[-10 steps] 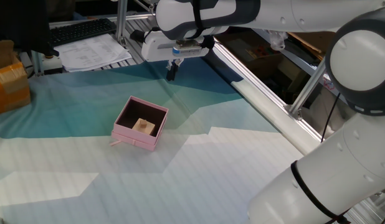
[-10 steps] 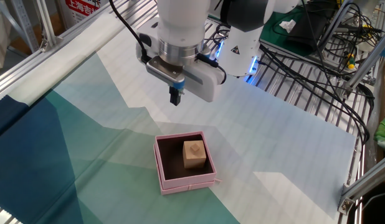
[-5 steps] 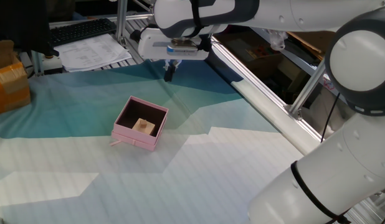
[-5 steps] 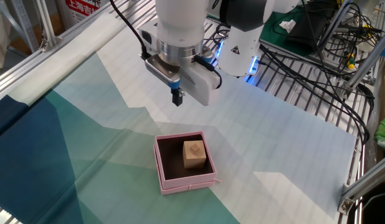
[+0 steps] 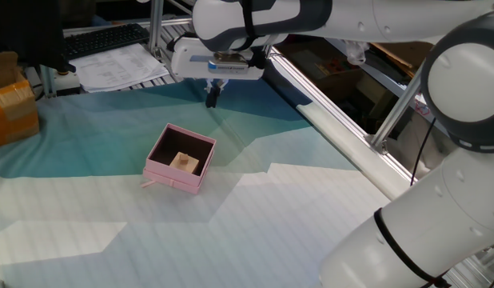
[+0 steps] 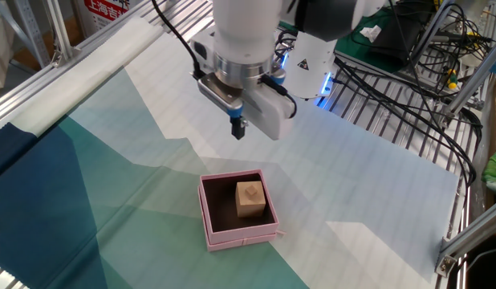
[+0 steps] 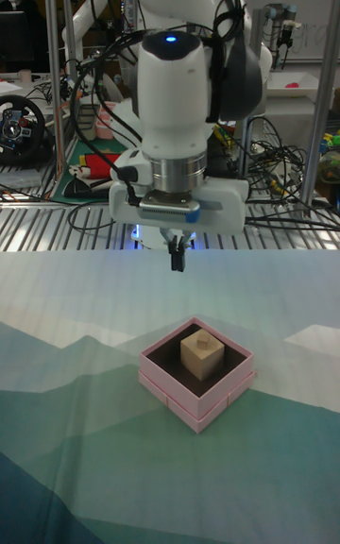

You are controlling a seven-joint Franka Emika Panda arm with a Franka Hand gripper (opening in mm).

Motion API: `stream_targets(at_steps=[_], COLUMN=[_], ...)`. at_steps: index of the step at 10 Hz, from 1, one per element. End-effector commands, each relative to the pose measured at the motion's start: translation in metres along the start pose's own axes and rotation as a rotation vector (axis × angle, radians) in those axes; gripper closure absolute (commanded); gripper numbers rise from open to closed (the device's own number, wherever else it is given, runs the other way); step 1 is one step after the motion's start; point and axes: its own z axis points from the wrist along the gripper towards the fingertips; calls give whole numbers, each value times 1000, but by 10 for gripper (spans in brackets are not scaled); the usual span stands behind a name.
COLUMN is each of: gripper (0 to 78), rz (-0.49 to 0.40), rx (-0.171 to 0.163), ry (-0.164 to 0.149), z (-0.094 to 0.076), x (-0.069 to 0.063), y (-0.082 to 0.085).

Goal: Take everything out of the gift box

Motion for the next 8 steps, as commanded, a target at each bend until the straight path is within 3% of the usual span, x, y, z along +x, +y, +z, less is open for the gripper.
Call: stream_targets(at_steps=[1, 5, 8], gripper=[776, 776, 776], rz=[27, 37, 40], rx=[2, 8, 6], ry=[-3, 16, 8], z=[3, 6, 11], x=[9, 16, 19], y=[16, 24, 26])
